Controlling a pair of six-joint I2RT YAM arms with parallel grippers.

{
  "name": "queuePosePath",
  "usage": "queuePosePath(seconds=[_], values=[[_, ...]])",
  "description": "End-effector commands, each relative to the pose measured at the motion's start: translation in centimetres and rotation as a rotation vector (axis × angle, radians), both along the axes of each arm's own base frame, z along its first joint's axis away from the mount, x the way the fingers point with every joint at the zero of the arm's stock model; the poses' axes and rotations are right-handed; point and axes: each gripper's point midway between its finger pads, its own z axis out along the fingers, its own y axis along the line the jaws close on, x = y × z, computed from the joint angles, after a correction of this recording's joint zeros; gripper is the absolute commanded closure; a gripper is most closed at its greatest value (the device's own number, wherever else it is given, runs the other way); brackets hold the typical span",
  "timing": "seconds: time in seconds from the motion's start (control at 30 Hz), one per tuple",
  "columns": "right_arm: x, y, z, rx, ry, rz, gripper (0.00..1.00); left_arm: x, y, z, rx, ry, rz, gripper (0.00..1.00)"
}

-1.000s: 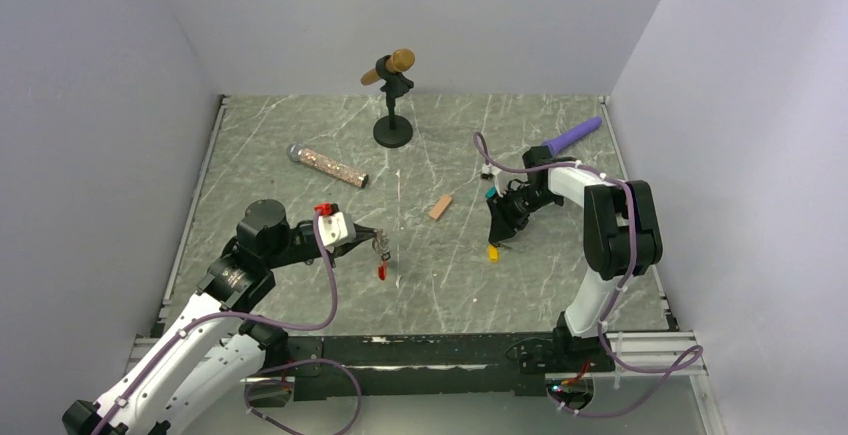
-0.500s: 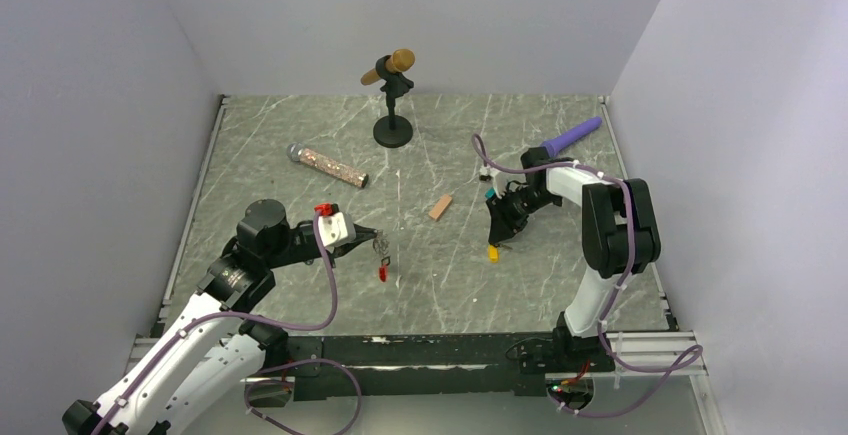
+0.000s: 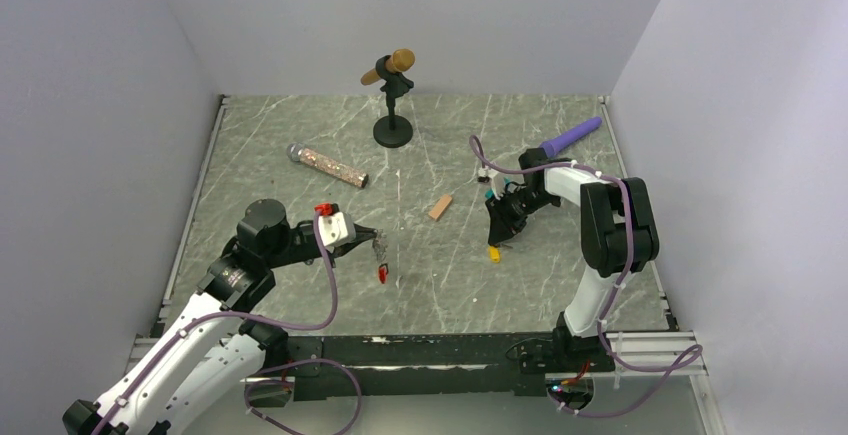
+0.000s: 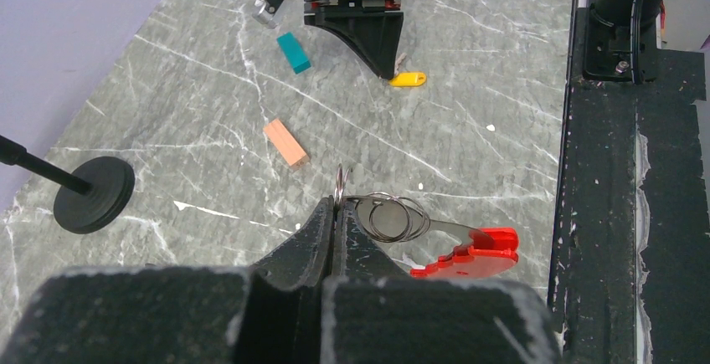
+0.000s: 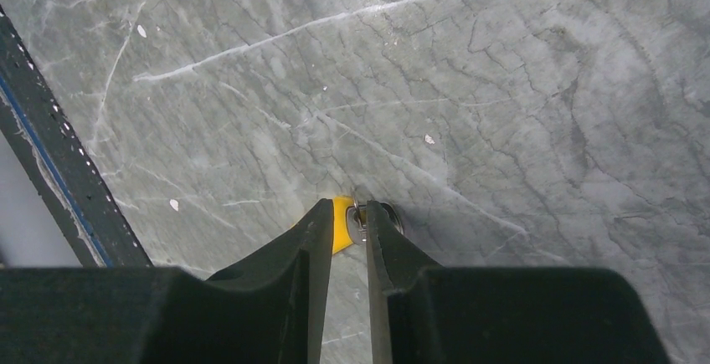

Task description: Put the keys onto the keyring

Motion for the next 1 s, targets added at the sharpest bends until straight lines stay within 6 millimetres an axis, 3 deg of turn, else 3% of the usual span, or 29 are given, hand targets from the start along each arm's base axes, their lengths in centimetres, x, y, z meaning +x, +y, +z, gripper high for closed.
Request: queuePosePath(seconds=[0.0,0.43,0.5,0.63,0.77,0.97], values=[[0.4,0.0,0.3,-0.004,-0.008,0.011,0.76,0.1,-0.3,1.7,-0.028,-0.062,-0.022,1.00],[0.5,0.2,0.9,0.005,-0.019,0.023,0.93,0.2,-0.3,1.6,-0.025,-0.061,-0.018,1.00],[0.6,0.2,1.3,0.012,-0.028,0.025,1.00,0.3,-0.3,1.5,-0.023,-0.056,-0.017,1.00],[0.8,0.6,2.9,0.044,-0.072,0.043,1.00,0.2,-0.4,1.6,-0.029,-0.053,-0.024,1.00],[0.6,1.5,6.5,0.128,-0.145,0.136,1.00,0.1,-0.5,1.8,-0.037,-0.053,-0.026,1.00],[-0.9,2.7,15.6,0.268,-0.274,0.351,1.00,0.5,-1.1,3.2,-0.069,-0.068,-0.043,1.00]])
